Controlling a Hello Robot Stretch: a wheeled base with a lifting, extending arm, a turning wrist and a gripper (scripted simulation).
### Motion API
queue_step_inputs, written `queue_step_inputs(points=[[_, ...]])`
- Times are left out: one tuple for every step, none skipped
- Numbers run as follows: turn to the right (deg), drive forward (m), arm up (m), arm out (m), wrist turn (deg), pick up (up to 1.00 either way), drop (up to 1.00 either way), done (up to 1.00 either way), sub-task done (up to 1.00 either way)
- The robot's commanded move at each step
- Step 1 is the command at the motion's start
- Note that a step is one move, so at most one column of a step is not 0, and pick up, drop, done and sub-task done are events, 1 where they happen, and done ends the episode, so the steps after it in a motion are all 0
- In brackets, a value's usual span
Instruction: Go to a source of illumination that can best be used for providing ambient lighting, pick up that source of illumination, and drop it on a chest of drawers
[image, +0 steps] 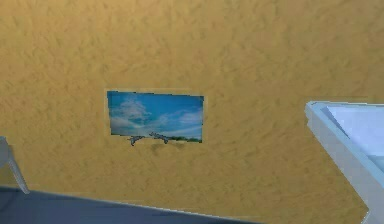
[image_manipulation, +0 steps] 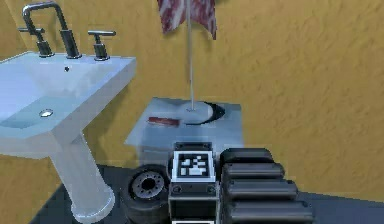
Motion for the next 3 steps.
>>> queue_step_inputs(points=[[0.0,0.0,0.0,0.48,0.0,0.0,0.0,0.0,0.0],[0.0,0.0,0.0,0.0,45.0,0.0,0.0,0.0,0.0],[0.0,0.0,0.0,0.0,45.0,0.0,0.0,0.0,0.0]])
